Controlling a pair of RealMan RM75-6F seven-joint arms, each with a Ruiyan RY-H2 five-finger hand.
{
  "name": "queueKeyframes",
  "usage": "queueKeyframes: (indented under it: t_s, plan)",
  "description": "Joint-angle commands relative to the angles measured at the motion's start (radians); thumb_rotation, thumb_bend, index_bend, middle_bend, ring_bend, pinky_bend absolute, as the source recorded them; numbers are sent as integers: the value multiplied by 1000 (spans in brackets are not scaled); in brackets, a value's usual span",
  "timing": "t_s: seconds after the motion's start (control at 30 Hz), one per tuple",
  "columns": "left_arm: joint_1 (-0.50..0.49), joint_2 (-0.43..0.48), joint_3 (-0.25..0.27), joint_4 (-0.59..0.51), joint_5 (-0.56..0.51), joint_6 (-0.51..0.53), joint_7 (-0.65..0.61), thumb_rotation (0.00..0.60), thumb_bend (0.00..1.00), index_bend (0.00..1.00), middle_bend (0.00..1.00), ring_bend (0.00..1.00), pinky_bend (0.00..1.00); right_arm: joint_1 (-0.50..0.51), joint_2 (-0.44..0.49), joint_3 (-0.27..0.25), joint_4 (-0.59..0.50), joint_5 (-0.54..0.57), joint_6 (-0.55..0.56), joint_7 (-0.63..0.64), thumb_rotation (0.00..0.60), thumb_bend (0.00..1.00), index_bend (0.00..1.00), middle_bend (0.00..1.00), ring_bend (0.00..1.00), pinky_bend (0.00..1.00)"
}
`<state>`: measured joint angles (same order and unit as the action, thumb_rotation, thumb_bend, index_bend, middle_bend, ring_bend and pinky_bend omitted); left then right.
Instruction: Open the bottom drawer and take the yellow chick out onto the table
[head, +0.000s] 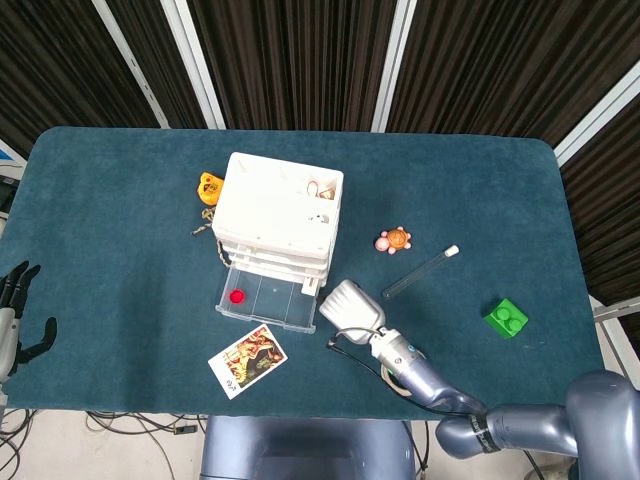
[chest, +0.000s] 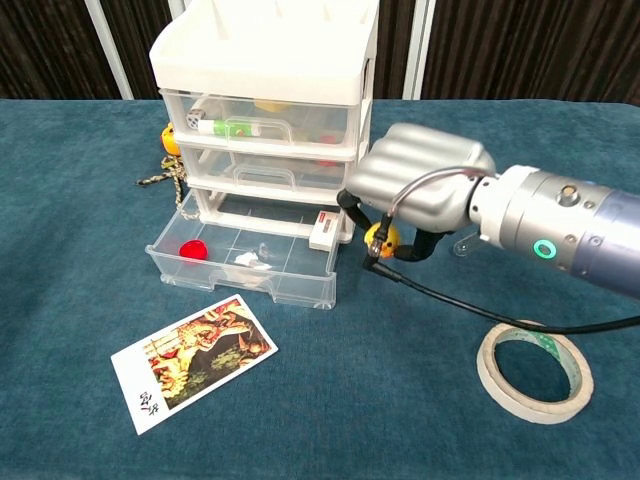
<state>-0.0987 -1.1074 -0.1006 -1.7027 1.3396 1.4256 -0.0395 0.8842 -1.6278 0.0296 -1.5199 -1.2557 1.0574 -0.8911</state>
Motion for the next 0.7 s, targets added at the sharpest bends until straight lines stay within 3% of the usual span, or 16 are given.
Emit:
queueKeyframes:
  t_s: [0.03, 0.3, 0.57, 0.7]
  plan:
    - [0, 0, 0, 0, -1, -1, -1, 600, 464, 36, 0, 0, 0, -3, -34, -4, 56, 16, -28, 0, 600, 315, 525, 1000, 1000, 1000]
    - [-1, 0, 1, -1, 0, -3, 1, 600, 468, 37, 0, 0, 0, -16, -69, -16, 108, 26, -58, 4, 600, 310, 510, 1000, 1000, 1000]
    - [0, -1, 0, 0, 0, -1, 2, 600, 477, 37, 0, 0, 0, -24, -75, -15, 108, 35, -73, -9, 600, 285, 246, 1000, 1000, 1000]
    - [-2, 3, 5, 0, 7, -9, -4, 600, 477, 37, 0, 0, 0, -28, -63, -10, 85, 38, -69, -22, 600, 274, 191, 1000, 1000, 1000]
